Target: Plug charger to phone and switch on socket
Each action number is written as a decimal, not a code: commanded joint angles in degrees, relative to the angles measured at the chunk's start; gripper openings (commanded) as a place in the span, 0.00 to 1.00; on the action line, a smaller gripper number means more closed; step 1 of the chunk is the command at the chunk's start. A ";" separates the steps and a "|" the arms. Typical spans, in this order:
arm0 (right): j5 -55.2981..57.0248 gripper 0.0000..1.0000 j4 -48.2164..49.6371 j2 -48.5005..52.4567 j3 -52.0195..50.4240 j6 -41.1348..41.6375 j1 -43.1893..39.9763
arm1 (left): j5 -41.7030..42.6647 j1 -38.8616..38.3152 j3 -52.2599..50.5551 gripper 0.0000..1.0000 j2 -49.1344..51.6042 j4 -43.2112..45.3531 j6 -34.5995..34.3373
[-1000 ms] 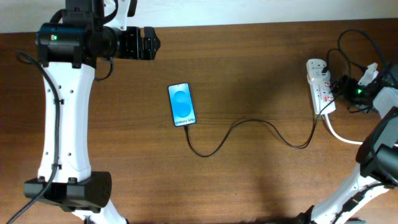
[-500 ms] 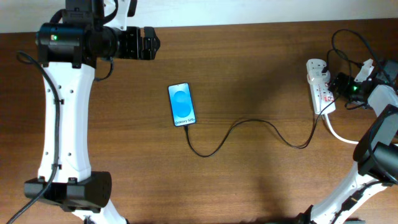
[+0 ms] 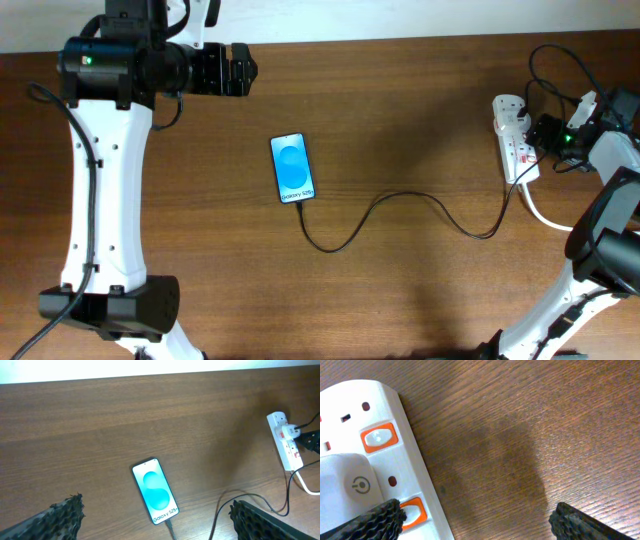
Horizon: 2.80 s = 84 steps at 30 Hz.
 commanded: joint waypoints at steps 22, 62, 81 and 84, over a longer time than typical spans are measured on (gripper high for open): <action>0.13 0.98 -8.68 -18.21 -0.79 14.38 -11.21 | -0.20 0.13 0.20 0.99 -0.81 -0.13 0.28; -0.72 0.98 6.58 -102.88 -55.04 -13.51 29.20 | -0.20 0.13 0.20 0.99 -0.81 -0.13 0.31; 3.26 0.98 20.57 -122.60 -84.83 -13.07 31.41 | -0.20 0.13 0.20 0.99 -0.81 -0.13 0.31; 3.28 0.98 20.59 -122.51 -84.83 -13.09 31.41 | -0.20 0.13 0.20 0.99 -0.81 -0.13 0.31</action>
